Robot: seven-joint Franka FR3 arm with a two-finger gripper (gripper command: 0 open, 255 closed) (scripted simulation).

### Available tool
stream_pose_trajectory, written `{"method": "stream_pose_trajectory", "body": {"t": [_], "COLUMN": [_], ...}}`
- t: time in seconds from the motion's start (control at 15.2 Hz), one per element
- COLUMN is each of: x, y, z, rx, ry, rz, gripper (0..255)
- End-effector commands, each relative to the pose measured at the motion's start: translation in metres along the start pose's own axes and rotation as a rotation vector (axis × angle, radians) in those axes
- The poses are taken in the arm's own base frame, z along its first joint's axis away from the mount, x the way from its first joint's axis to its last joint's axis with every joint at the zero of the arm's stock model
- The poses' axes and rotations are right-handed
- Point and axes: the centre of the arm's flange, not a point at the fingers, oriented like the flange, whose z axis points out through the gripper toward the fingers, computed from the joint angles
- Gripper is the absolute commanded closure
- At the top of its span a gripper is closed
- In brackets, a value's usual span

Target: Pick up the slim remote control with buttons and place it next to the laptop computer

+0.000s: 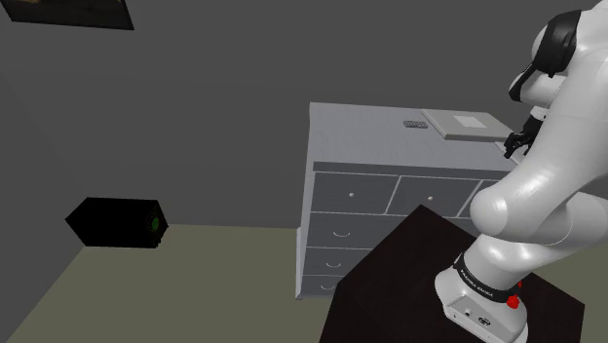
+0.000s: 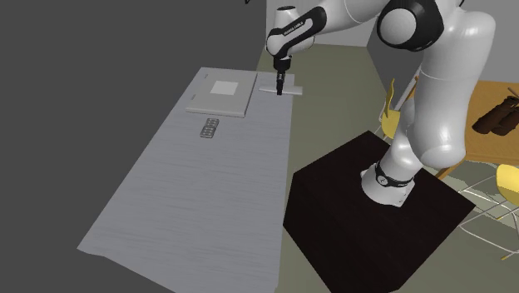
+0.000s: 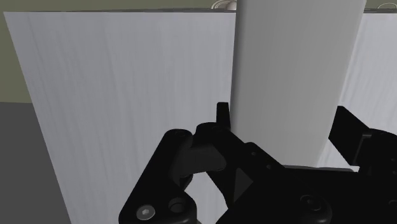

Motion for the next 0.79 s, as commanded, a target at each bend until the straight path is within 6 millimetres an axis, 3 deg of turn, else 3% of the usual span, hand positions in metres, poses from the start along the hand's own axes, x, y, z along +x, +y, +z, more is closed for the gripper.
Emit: {"method": "stream_pose_trajectory", "body": {"t": [0.0, 0.26, 0.33, 0.66, 0.73], "x": [0.000, 0.000, 0.000, 0.000, 0.000], "y": [0.000, 0.000, 0.000, 0.000, 0.000], "z": [0.000, 0.000, 0.000, 0.000, -0.013], "rx": [0.000, 0.000, 0.000, 0.000, 0.000], "ry": [0.001, 0.001, 0.001, 0.001, 0.001], "rz": [0.000, 0.000, 0.000, 0.000, 0.000], "gripper": [255, 255, 0, 0, 0]}}
